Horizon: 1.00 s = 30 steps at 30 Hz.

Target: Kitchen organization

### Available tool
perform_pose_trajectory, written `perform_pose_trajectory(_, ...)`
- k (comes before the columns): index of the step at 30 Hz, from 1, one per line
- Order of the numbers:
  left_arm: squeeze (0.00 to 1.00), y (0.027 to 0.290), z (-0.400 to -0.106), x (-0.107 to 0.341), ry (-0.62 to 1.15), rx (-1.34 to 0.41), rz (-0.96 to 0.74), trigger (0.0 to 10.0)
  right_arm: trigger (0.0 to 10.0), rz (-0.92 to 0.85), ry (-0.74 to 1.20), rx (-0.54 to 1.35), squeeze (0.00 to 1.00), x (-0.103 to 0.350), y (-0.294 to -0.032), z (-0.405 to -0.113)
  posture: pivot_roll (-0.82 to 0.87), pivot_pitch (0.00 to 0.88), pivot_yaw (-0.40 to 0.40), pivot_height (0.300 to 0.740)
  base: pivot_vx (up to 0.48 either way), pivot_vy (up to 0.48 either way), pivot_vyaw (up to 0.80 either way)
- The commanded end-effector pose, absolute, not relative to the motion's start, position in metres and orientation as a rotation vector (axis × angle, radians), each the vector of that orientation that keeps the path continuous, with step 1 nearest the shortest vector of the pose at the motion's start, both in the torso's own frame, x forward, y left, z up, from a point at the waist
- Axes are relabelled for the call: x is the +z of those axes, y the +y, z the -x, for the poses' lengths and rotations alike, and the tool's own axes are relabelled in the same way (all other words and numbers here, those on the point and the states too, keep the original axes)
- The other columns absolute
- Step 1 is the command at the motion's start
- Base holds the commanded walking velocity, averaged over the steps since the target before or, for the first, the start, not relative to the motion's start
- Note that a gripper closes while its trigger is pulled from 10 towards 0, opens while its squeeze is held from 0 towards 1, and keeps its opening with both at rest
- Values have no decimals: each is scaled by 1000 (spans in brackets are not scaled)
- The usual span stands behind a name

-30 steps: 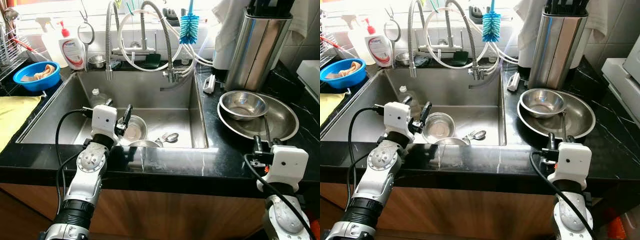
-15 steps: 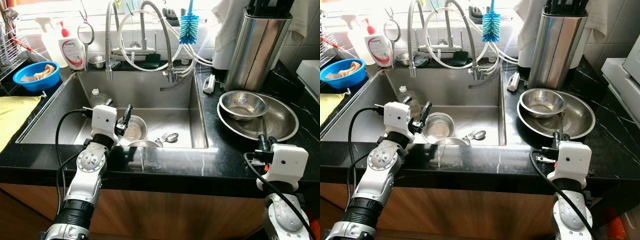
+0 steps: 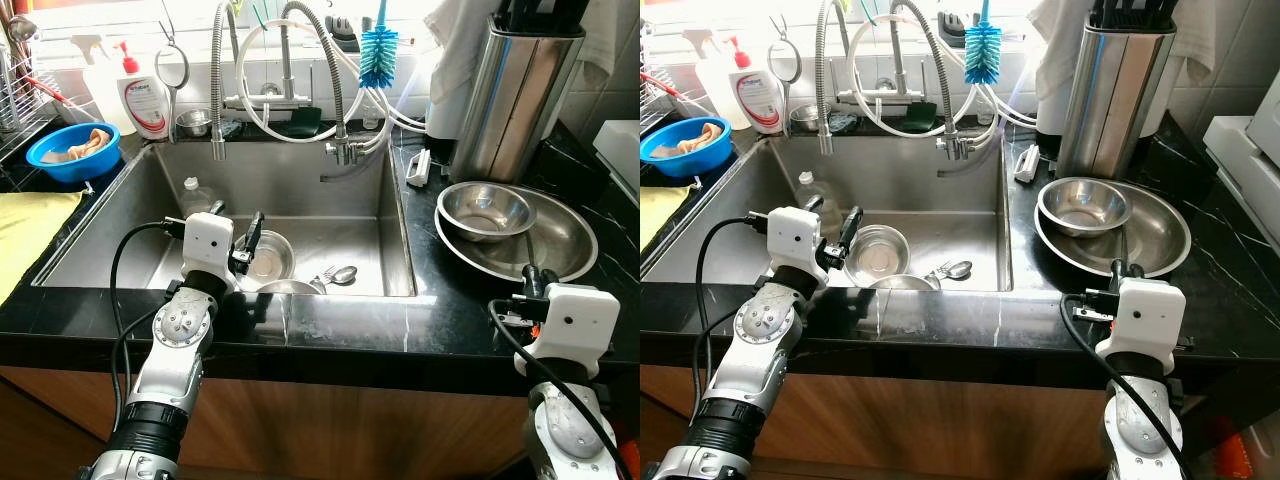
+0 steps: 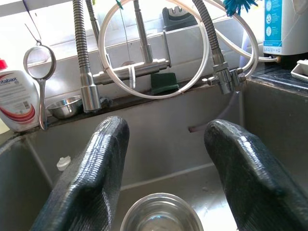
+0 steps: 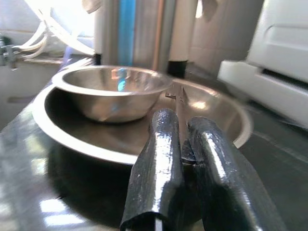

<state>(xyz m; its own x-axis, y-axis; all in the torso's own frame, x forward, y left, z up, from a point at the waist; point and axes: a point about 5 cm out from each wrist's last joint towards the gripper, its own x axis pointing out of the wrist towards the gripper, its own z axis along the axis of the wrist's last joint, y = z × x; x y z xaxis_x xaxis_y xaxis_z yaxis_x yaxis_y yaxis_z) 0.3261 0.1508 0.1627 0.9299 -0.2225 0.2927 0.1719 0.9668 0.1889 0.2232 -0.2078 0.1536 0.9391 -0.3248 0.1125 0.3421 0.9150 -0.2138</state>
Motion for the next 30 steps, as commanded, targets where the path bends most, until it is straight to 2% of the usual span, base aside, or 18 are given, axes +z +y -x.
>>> perform_pose_trajectory(1, 0, 153, -325, 167, -329, -197, -188, 10000, 0, 256, -114, -391, 0, 164, -212, -223, -79, 0, 50, 740, 0, 0, 0)
perform_pose_trajectory(4, 0, 153, -325, 167, -330, -197, -188, 10000, 0, 287, -131, -424, 0, 168, -216, -222, -79, 0, 50, 740, 0, 0, 0)
perform_pose_trajectory(5, 0, 153, -326, 166, -330, -197, -188, 10000, 2275, 310, -135, -429, 0, 169, -217, -222, -78, 0, 50, 740, 0, 0, 0)
perform_pose_trajectory(6, 0, 153, -326, 167, -331, -198, -188, 10000, 10000, 348, -152, -443, 0, 172, -217, -222, -78, 0, 50, 740, 0, 0, 0)
perform_pose_trajectory(10, 0, 153, -326, 167, -333, -199, -186, 10000, 10000, 380, -190, -433, 0, 179, -214, -225, -80, 0, 51, 740, 0, 0, 0)
perform_pose_trajectory(13, 0, 152, -326, 168, -335, -198, -185, 10000, 10000, 457, -252, -325, 0, 186, -201, -230, -82, 0, 52, 740, 0, 0, 0)
perform_pose_trajectory(15, 0, 152, -327, 168, -337, -199, -185, 10000, 10000, 389, -302, -127, 0, 197, -179, -241, -86, 0, 53, 740, 0, 0, 0)
perform_pose_trajectory(17, 0, 151, -327, 168, -337, -200, -184, 10000, 10000, 387, -332, -49, 0, 205, -172, -248, -84, 0, 51, 740, 0, 0, 0)
perform_pose_trajectory(25, 0, 151, -328, 168, -341, -196, -182, 10000, 10000, 324, -315, 104, 0, 216, -158, -275, -81, 0, 51, 740, 0, 0, 0)
perform_pose_trajectory(30, 0, 152, -329, 171, -352, -188, -185, 10000, 10000, 297, -249, 311, 0, 211, -138, -298, -61, 0, 43, 740, 0, 0, 0)
